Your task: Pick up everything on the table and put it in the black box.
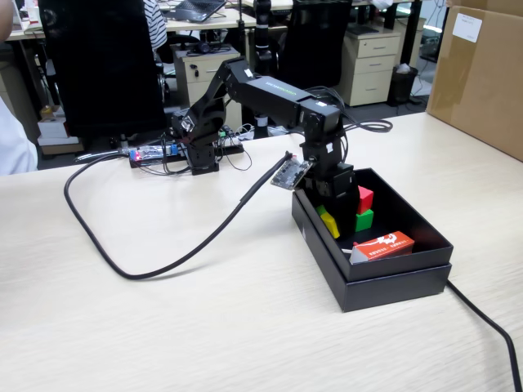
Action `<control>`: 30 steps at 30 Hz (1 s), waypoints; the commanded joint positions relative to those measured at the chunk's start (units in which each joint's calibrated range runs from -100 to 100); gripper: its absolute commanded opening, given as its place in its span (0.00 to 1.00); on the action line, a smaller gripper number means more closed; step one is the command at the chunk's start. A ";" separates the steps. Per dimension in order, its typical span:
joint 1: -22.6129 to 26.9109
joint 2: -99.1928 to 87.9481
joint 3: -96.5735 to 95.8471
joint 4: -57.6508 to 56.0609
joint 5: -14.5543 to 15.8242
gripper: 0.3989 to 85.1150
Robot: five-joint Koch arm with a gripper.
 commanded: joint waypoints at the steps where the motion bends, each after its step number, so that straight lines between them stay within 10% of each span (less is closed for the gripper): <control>1: 0.49 -3.38 4.72 -0.22 0.05 0.27; 7: 0.15 -14.05 3.91 -0.22 -0.34 0.53; 19: -6.79 -55.93 -9.78 -0.13 -2.88 0.57; 30: -16.36 -107.91 -71.89 22.42 -4.54 0.58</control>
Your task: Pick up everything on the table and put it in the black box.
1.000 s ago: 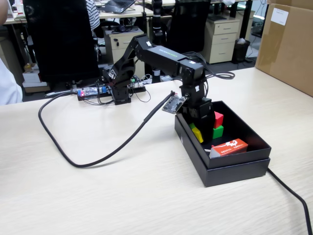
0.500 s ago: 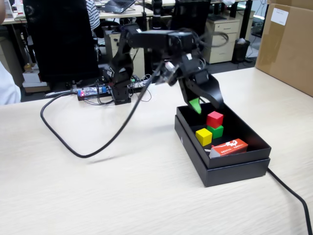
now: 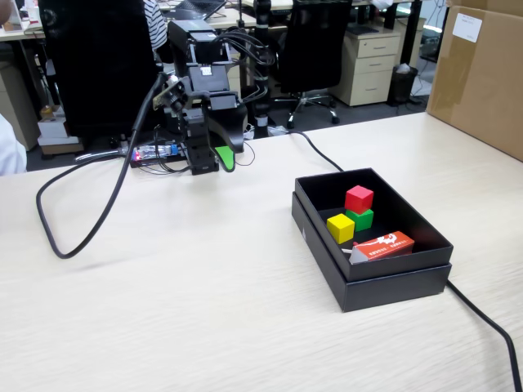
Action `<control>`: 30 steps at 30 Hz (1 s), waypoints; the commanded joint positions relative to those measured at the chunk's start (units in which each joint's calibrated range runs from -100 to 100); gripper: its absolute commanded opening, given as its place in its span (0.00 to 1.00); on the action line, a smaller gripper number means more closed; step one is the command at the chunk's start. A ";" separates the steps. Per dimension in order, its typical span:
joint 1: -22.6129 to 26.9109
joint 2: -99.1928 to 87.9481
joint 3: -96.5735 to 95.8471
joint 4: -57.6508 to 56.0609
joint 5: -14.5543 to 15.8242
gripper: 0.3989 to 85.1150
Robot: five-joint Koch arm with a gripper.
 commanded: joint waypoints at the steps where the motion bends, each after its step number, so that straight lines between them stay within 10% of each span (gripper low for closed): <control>1: -1.27 -12.55 -4.96 4.24 -0.05 0.58; 30: -0.20 -21.62 -57.00 37.76 -1.47 0.63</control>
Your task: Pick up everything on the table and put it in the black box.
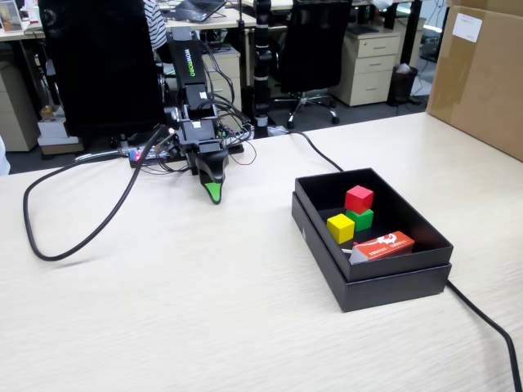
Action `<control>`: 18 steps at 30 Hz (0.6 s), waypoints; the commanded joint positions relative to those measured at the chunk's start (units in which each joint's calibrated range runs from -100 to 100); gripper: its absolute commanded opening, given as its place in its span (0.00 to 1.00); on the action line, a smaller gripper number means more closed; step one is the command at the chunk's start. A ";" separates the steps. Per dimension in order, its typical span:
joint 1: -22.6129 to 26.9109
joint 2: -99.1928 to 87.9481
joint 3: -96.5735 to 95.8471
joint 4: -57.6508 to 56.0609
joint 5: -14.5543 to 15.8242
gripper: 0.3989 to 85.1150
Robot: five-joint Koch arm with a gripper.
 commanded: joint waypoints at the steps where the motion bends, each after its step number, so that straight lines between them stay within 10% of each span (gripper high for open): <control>1: 0.05 0.00 -3.13 0.46 -0.59 0.63; 18: 0.05 0.00 -3.77 0.46 -0.54 0.58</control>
